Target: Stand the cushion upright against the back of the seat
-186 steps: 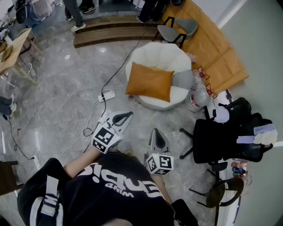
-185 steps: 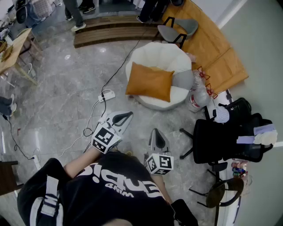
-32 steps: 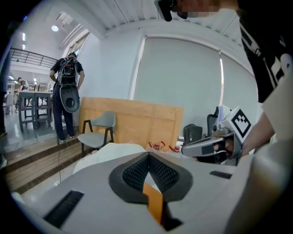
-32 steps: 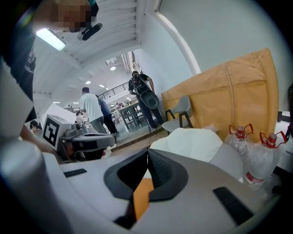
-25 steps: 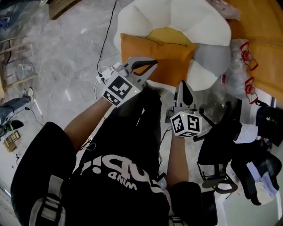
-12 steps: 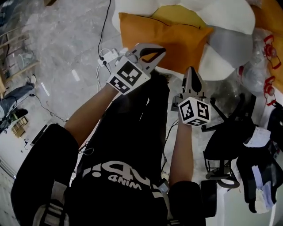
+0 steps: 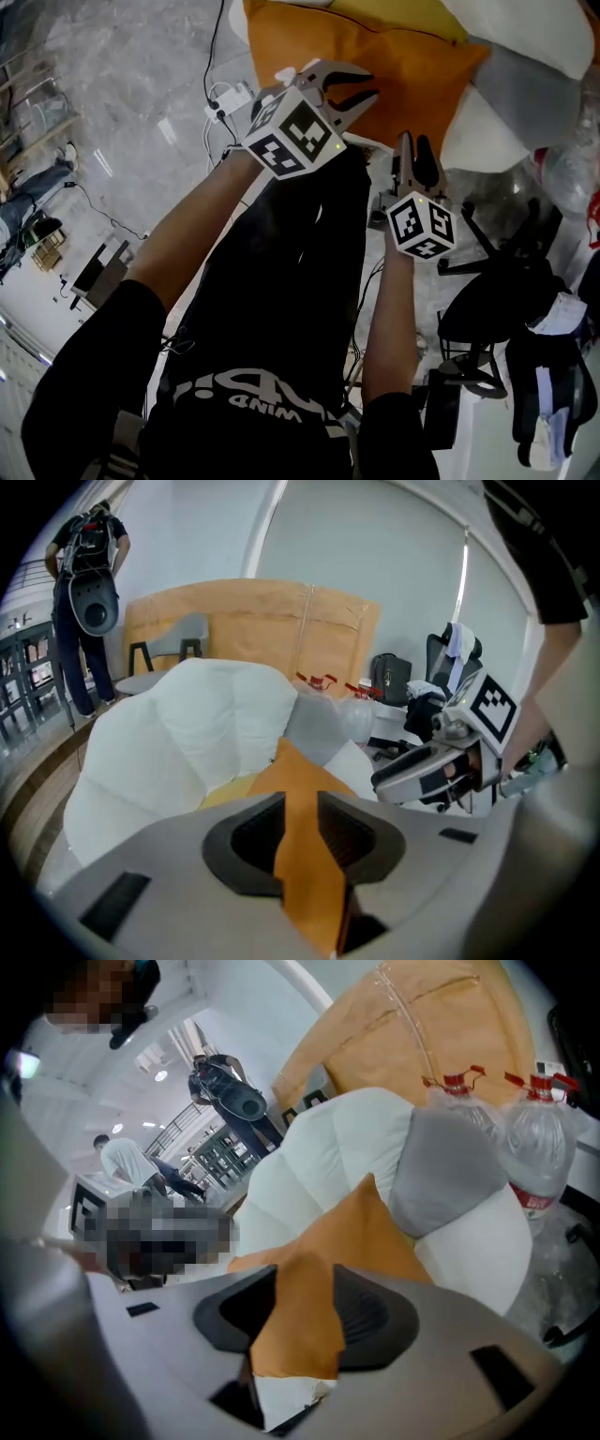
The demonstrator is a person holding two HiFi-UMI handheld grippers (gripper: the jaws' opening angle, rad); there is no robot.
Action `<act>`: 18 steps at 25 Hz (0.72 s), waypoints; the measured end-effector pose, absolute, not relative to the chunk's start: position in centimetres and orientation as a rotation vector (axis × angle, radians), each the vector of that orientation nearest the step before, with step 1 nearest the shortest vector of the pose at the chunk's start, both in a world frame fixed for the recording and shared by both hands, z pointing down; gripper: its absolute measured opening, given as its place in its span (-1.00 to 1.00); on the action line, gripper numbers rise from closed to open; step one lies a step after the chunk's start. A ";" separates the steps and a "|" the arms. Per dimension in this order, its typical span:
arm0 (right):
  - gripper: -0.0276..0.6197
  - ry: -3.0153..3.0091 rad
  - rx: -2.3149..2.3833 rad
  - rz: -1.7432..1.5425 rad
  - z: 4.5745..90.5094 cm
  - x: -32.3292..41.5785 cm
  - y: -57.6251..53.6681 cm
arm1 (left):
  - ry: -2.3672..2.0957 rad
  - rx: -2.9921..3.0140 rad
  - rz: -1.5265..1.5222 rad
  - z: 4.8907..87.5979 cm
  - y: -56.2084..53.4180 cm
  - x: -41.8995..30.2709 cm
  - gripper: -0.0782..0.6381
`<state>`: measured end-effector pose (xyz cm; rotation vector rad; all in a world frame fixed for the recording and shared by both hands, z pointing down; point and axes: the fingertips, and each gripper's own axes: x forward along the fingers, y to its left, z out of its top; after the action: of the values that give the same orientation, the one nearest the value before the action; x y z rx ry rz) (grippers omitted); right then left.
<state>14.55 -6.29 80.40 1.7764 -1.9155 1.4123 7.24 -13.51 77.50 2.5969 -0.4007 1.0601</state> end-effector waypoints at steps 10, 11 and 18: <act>0.06 -1.412 1.850 1.781 92.6 15.1 -1.9 | -0.313 2.561 1.249 85.9 -14.1 8.4 -0.09; 0.06 -1.387 1.851 1.791 93.3 15.1 -1.6 | -0.312 2.562 1.270 86.5 -14.2 8.3 -0.08; 0.06 -1.360 1.831 1.743 95.6 15.8 -1.7 | -0.254 2.560 1.418 90.1 -14.0 7.4 -0.08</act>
<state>15.82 -1.75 95.58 1.8314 -1.3604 1.7429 7.37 -13.96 90.05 2.5597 -0.2545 1.4176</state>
